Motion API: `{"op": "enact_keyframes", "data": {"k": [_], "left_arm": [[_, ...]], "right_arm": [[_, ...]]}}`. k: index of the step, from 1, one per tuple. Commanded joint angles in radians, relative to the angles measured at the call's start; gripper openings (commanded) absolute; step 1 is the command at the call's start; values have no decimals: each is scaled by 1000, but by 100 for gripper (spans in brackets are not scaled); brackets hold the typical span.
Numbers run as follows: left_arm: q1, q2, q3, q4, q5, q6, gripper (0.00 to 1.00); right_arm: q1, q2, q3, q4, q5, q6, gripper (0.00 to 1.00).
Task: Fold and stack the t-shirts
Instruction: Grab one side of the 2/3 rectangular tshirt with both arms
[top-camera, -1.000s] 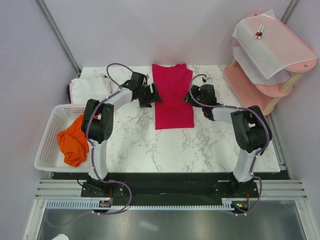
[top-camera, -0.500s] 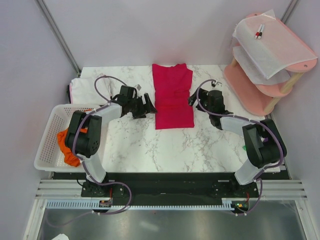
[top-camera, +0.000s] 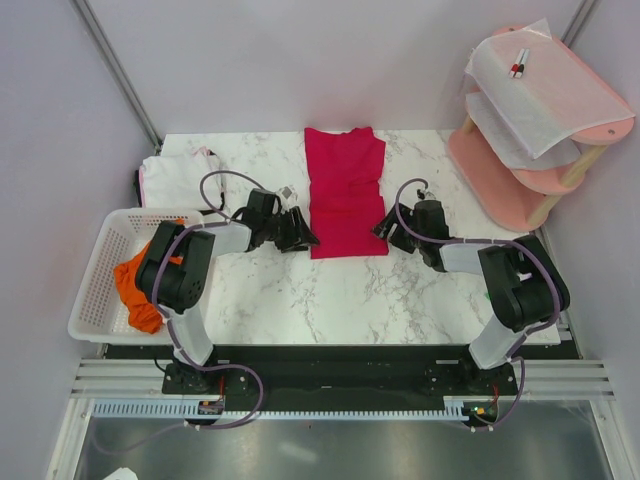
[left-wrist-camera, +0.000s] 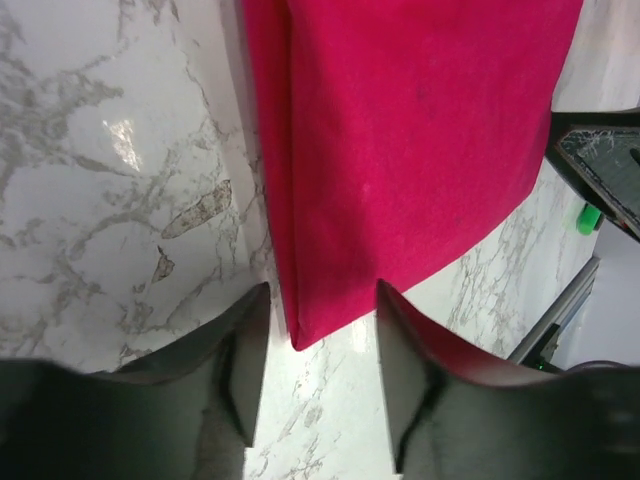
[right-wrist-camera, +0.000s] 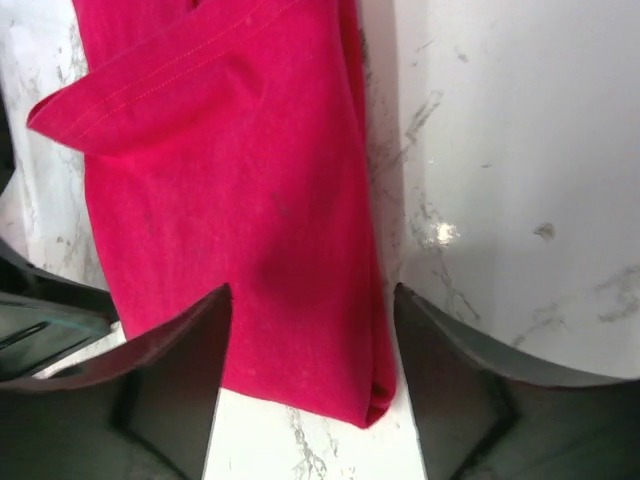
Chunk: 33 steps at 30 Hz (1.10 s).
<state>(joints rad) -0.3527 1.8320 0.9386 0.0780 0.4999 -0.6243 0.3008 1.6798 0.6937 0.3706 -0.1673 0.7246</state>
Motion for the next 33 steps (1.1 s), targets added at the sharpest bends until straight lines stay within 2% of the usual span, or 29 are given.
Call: {"op": "enact_keyframes", "data": {"k": [1, 2, 9, 17, 26, 27, 33], "left_arm": [[-28, 49, -9, 42, 31, -28, 43], [-29, 53, -8, 42, 29, -31, 34], [-31, 62, 20, 16, 14, -26, 14], [-31, 76, 23, -6, 3, -18, 6], [-31, 84, 22, -29, -18, -8, 2], [-31, 81, 22, -32, -18, -6, 2], [-31, 33, 3, -102, -57, -3, 2]], "right_arm": [[0, 83, -14, -16, -84, 87, 61], [1, 101, -16, -21, -103, 114, 59], [9, 84, -66, -93, -93, 122, 60], [11, 29, -160, -82, -113, 95, 69], [11, 3, -203, -61, -141, 84, 68], [11, 6, -204, -58, -146, 84, 66], [11, -8, -232, -21, -196, 66, 15]]}}
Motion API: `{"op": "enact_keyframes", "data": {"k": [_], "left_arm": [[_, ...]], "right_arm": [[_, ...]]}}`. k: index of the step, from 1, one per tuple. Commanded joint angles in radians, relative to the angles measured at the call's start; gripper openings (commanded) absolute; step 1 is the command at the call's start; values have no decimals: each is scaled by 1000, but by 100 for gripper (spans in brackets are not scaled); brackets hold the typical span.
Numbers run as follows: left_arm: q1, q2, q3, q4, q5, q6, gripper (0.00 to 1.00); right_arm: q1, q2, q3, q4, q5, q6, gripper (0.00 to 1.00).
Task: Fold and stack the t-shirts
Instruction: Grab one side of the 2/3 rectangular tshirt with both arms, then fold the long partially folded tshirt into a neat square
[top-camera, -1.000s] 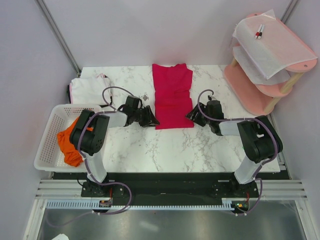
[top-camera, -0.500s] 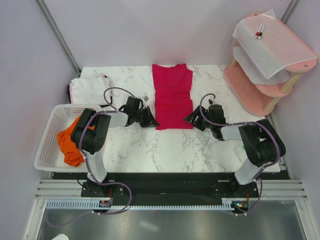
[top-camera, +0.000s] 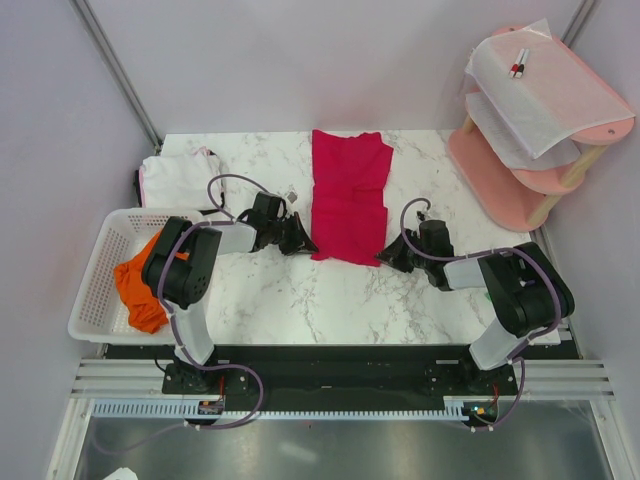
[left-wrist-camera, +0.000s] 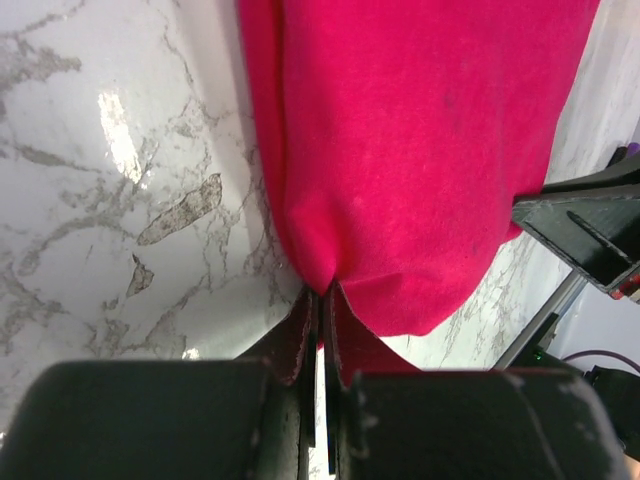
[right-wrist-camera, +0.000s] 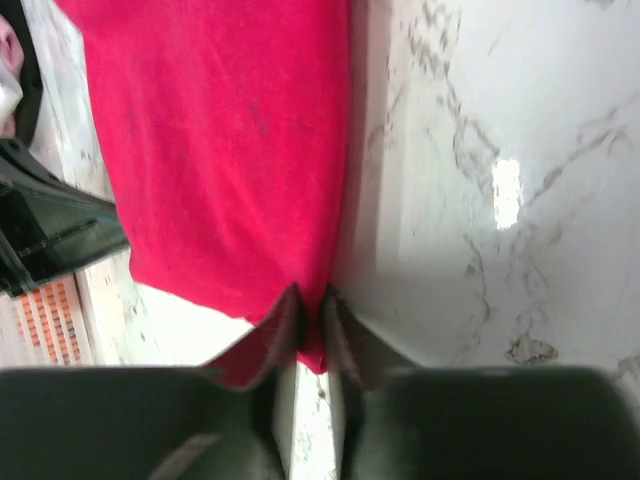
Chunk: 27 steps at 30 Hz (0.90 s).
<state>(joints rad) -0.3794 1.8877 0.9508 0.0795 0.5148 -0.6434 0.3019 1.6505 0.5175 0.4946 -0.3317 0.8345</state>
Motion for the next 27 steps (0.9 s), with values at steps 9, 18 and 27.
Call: {"op": "enact_keyframes", "data": {"k": [9, 18, 27], "left_arm": [[-39, -242, -196, -185, -62, 10, 2], [-118, -548, -276, -309, -64, -21, 2], [-115, -572, -5, -442, -185, 17, 2]], "right_arm": [[16, -184, -91, -373, -70, -150, 0], [20, -607, -162, -583, -164, -216, 0], [20, -571, 102, -567, -38, -299, 2]]}}
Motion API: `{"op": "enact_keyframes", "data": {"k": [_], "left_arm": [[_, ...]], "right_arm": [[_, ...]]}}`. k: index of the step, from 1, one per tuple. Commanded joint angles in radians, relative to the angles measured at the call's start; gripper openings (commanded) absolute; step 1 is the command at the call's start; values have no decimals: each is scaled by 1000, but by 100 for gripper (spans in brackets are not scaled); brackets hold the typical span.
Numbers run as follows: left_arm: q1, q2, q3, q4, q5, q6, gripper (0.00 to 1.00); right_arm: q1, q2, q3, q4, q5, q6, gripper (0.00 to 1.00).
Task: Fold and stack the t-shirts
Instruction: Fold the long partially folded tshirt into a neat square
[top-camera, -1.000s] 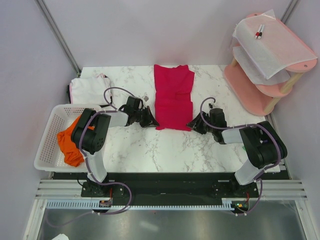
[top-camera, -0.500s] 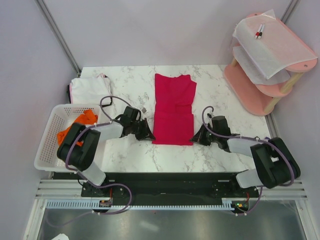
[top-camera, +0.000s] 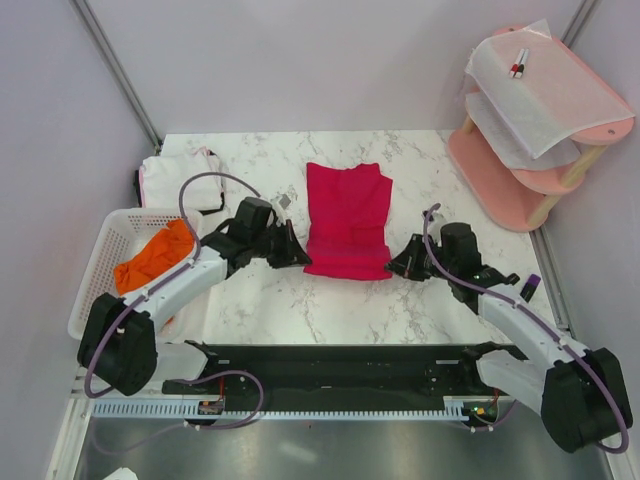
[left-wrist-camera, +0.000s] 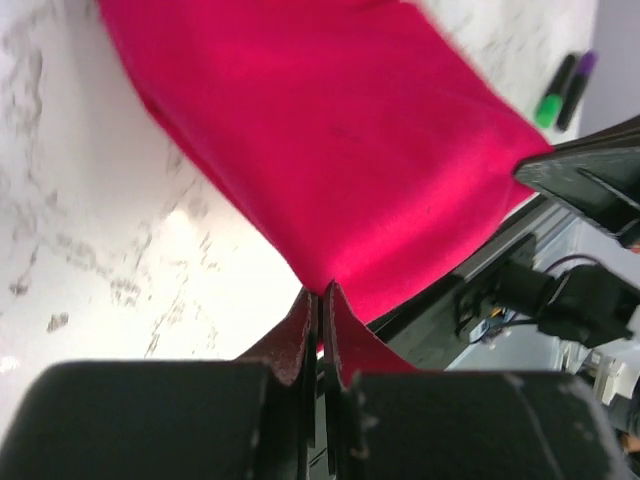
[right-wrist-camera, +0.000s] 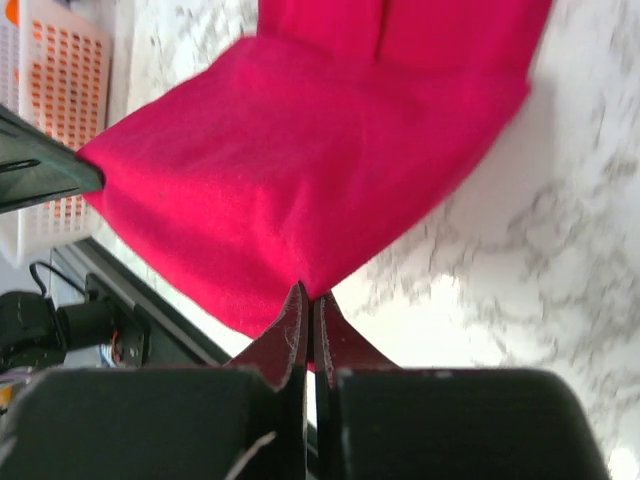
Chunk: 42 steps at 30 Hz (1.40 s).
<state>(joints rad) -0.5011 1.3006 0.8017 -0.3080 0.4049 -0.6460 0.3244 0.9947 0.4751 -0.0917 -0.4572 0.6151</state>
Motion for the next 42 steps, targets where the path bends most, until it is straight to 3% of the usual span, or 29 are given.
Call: {"op": "enact_keyframes", "data": {"k": [1, 8, 11, 23, 30, 31, 33, 34, 35, 36, 37, 38, 39, 40, 42], "left_arm": [[9, 47, 174, -54, -83, 26, 2], [50, 259, 453, -86, -87, 92, 2], [81, 385, 589, -132, -22, 118, 2], [190, 716, 921, -138, 124, 92, 2], [268, 929, 1161, -140, 170, 68, 2], [277, 994, 1198, -141, 189, 63, 7], [300, 1060, 1296, -119, 196, 49, 43], [305, 1110, 1318, -102, 184, 30, 58], [311, 1127, 1340, -76, 199, 23, 69], [321, 1135, 1356, -63, 209, 17, 70], [326, 1134, 1349, -53, 210, 17, 71], [328, 1100, 1334, -46, 175, 28, 78], [326, 1068, 1264, -28, 158, 38, 99], [326, 1033, 1216, -7, 141, 61, 100], [326, 907, 1039, 103, 126, 68, 100]], "right_arm": [[-4, 108, 164, 38, 94, -87, 3], [-34, 368, 434, 124, 180, -179, 4], [-50, 485, 543, 142, 181, -190, 5], [-107, 882, 850, 262, 103, -107, 6], [-137, 1114, 1042, 305, 133, -71, 8], [-140, 1165, 1083, 329, 146, -57, 11], [-154, 1209, 1117, 354, 201, 3, 16], [-157, 1223, 1100, 418, 233, 24, 34], [-157, 1223, 1084, 453, 254, 41, 39], [-157, 1219, 1065, 478, 290, 61, 46], [-157, 1196, 1027, 515, 340, 63, 61], [-159, 1181, 1007, 523, 360, 64, 70], [-159, 1161, 985, 532, 371, 63, 79], [-159, 1113, 937, 550, 385, 43, 97], [-159, 1063, 880, 567, 393, 31, 98]]}}
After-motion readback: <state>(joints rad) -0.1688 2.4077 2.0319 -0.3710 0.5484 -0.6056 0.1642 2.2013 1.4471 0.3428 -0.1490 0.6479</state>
